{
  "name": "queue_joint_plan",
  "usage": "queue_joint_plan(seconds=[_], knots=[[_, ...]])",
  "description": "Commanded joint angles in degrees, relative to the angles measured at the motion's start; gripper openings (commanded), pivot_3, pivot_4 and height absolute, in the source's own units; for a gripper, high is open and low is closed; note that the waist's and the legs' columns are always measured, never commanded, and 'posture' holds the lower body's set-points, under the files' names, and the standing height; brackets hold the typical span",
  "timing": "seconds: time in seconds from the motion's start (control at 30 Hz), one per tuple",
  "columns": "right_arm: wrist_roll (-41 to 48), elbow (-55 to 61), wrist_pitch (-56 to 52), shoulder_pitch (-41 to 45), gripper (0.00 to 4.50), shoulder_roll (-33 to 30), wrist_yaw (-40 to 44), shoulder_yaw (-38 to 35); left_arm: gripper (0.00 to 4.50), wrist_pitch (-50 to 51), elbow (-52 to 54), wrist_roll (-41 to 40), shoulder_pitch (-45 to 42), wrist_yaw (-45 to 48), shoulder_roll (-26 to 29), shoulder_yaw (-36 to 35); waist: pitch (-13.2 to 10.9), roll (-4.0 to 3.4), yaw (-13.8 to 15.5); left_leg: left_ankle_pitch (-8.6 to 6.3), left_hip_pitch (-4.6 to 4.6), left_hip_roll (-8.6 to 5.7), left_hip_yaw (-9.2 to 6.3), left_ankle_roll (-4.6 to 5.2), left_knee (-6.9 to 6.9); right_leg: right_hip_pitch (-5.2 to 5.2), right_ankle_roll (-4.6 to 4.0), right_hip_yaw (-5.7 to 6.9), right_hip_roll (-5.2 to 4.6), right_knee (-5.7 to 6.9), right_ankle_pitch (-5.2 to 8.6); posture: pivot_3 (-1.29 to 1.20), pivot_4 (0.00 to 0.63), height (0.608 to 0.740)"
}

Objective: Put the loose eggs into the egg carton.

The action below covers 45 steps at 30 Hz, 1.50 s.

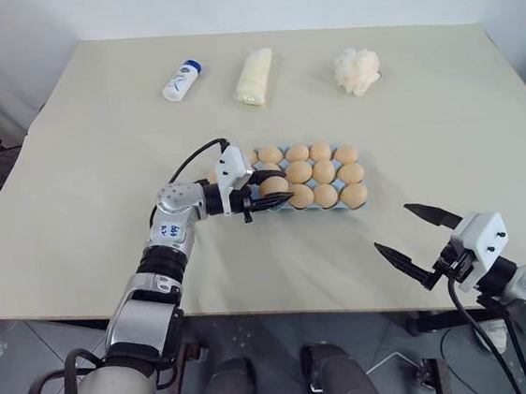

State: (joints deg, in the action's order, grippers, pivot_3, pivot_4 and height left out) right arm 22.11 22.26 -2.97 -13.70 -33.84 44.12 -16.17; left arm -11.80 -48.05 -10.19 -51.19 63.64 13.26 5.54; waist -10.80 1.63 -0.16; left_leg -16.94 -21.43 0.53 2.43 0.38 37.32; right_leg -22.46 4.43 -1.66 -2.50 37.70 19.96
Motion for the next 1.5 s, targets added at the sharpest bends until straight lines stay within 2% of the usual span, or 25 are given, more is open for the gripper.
queue_joint_plan(seconds=[0.03, 0.07, 0.1, 0.23, 0.47, 0.6, 0.8, 0.9, 1.23, 1.33, 1.43, 1.5], knots=[[0.8, 2.4, 0.4, -0.5, 4.50, 0.5, -0.7, -0.5, 2.12, -1.0, -1.1, 0.7, -1.4, -1.0, -1.1, -0.5, 0.0, 0.00, 0.0, 0.00, 0.00, 0.00, 0.00, 0.00, -0.02, 0.00, 0.00, 0.00, 0.00, 0.00, 0.00, 0.00, 0.150, 0.740], [0.7, 2.4, 0.7, -0.6, 4.50, 0.9, -0.8, -0.1, 2.12, -0.6, -0.8, 0.6, -1.3, -0.8, -1.2, -0.5, 0.0, 0.00, 0.0, 0.00, 0.00, 0.00, 0.00, 0.00, -0.01, 0.00, 0.00, 0.00, 0.00, 0.01, 0.00, 0.00, 0.150, 0.740], [0.5, 2.0, 1.1, -0.5, 4.50, 1.1, -0.6, 0.3, 2.57, -1.0, -0.1, 0.6, -1.1, -1.4, -0.8, -0.9, 0.0, 0.00, 0.0, 0.00, 0.00, 0.00, 0.00, 0.00, 0.01, 0.01, 0.00, 0.00, 0.00, 0.01, 0.00, 0.00, 0.150, 0.740], [0.0, 0.4, 2.3, 0.3, 4.50, 1.3, 0.0, 1.0, 3.69, -2.6, 1.6, -0.8, -0.5, -1.6, 2.3, -3.6, 0.0, 0.01, -0.3, 0.00, 0.02, 0.00, 0.00, 0.00, 0.01, 0.00, 0.00, -0.03, 0.00, 0.03, 0.00, 0.00, 0.150, 0.740], [0.6, -1.4, 2.6, 3.0, 4.50, 0.5, 2.2, 1.9, 3.69, 0.7, 6.0, -5.1, 3.6, 1.7, 10.0, -9.3, 0.0, 0.00, -0.4, 0.01, 0.04, 0.02, 0.00, -0.02, 0.00, 0.00, -0.01, -0.02, 0.00, 0.06, 0.00, 0.00, 0.150, 0.740], [1.6, -2.0, 1.1, 7.3, 4.50, 0.0, 3.1, 3.2, 4.48, 2.9, 11.8, -7.1, 10.4, 1.8, 15.5, -12.7, 0.0, 0.00, -1.1, 0.00, 0.05, 0.02, 0.00, -0.02, -0.02, -0.01, -0.01, -0.03, -0.04, 0.04, 0.00, 0.00, 0.150, 0.740], [1.9, -3.7, -1.1, 13.1, 4.50, -0.3, 4.0, 5.0, 4.48, 3.6, 17.9, -7.7, 20.4, -1.5, 22.0, -17.7, 0.0, 0.00, -1.4, 0.01, 0.05, 0.03, -0.09, -0.02, -0.04, 0.00, -0.02, 0.04, -0.10, 0.05, 0.00, 0.00, 0.150, 0.740], [2.0, -4.8, -1.4, 14.8, 4.50, -0.4, 5.1, 5.7, 4.48, 5.2, 19.6, -8.6, 23.4, -2.5, 23.5, -19.5, 0.0, 0.00, -1.4, 0.00, 0.06, 0.03, -0.09, -0.02, -0.08, 0.01, -0.03, 0.04, -0.13, 0.01, 0.00, 0.00, 0.150, 0.740], [1.4, -7.7, -0.6, 17.6, 4.50, 0.0, 7.1, 7.1, 4.48, 7.3, 25.3, -8.1, 28.6, -6.6, 22.8, -19.1, 0.0, 0.00, -1.4, 0.00, 0.02, 0.02, -0.14, -0.01, -0.18, -0.02, -0.04, 0.12, -0.18, -0.06, 0.01, 0.00, 0.150, 0.740], [1.2, -8.2, -0.3, 17.9, 4.50, 0.0, 7.3, 7.2, 4.48, 7.4, 24.3, -7.0, 27.1, -8.5, 21.7, -17.9, 0.0, 0.00, -1.4, 0.00, 0.02, 0.02, -0.13, -0.01, -0.17, -0.01, -0.04, 0.13, -0.18, -0.07, 0.01, 0.00, 0.150, 0.740], [1.0, -7.8, -0.4, 18.1, 4.50, 0.3, 6.9, 7.5, 4.48, 5.5, 15.4, -1.9, 18.2, -13.7, 17.3, -13.6, 0.0, 0.01, -0.4, 0.01, 0.01, 0.01, -0.15, 0.01, -0.09, 0.01, -0.04, 0.17, -0.18, -0.05, 0.01, 0.00, 0.150, 0.740], [0.8, -7.2, -0.6, 18.0, 4.50, 0.4, 6.4, 7.6, 4.48, 4.2, 10.0, 0.1, 13.8, -13.8, 15.0, -11.5, 0.0, 0.02, 0.0, 0.05, -0.03, -0.02, -0.17, 0.06, 0.07, 0.03, -0.06, 0.22, -0.18, -0.01, -0.03, 0.00, 0.150, 0.740]])
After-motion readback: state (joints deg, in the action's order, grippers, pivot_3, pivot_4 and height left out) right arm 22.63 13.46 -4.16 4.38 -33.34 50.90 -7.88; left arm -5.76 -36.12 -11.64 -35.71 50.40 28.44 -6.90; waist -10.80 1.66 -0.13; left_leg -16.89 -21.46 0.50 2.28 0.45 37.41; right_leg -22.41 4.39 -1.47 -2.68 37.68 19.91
